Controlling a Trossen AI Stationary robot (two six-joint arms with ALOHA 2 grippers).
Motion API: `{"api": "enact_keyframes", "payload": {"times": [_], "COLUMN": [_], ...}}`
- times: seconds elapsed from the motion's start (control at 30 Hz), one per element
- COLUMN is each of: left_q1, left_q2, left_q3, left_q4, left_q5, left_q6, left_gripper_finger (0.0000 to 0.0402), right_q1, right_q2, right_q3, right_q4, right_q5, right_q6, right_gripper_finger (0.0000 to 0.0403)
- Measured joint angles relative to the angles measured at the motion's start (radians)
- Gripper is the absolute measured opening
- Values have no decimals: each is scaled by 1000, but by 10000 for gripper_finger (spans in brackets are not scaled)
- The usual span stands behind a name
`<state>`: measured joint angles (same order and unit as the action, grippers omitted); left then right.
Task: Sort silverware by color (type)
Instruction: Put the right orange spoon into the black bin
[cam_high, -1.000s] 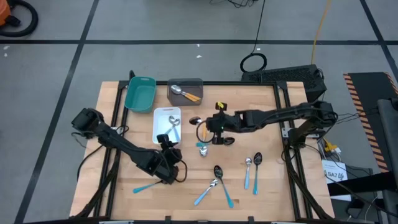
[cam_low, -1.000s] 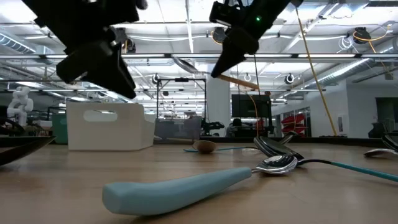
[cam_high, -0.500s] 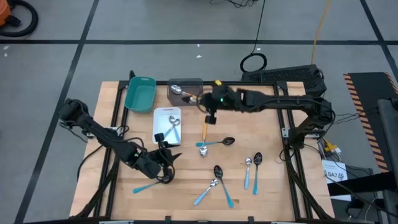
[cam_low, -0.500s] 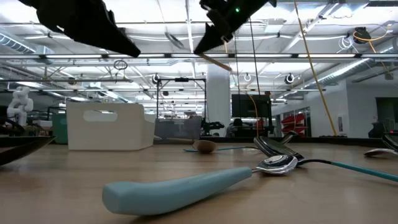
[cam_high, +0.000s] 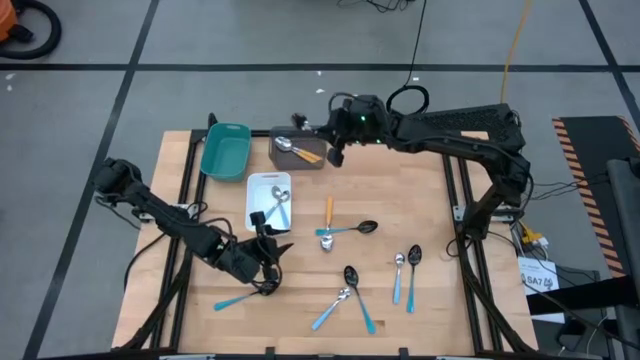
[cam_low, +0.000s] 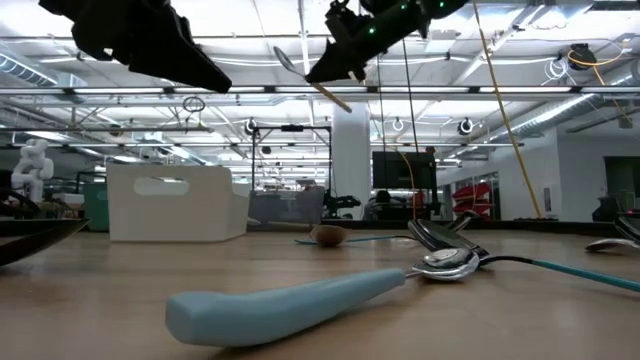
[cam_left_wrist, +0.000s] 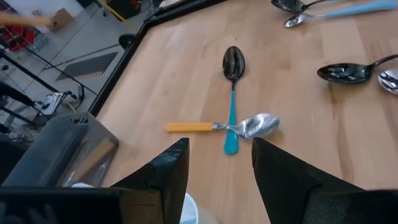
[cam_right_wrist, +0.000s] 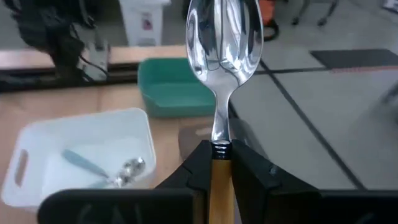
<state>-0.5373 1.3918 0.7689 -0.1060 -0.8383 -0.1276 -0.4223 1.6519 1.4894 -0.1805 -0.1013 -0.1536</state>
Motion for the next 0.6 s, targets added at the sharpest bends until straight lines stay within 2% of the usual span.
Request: {"api": "enact_keyframes", "payload": {"times": [0.1,0.27,0.37,0.6], "left_q1": [0,-24,-53,-62], "left_q2": [-7,-98,-161,-304], "left_q3": [1,-2,-48,-246], "left_q4": [-59,-165,-120,88], "left_q5": [-12,-84,-114,-131], "left_q6": [-4,-93,-72,-18], "left_gripper_finger": [174,174,174,174], "right_q1": [-25,-50,-66,-82], "right_q2": [37,94,145,268], "right_q3": [1,0,0,-1], "right_q4": [123,161,205,391], "right_q5": [-66,-83,-84,-86], "right_q6": [36,40,39,45], "right_gripper_finger": [36,36,36,38]}}
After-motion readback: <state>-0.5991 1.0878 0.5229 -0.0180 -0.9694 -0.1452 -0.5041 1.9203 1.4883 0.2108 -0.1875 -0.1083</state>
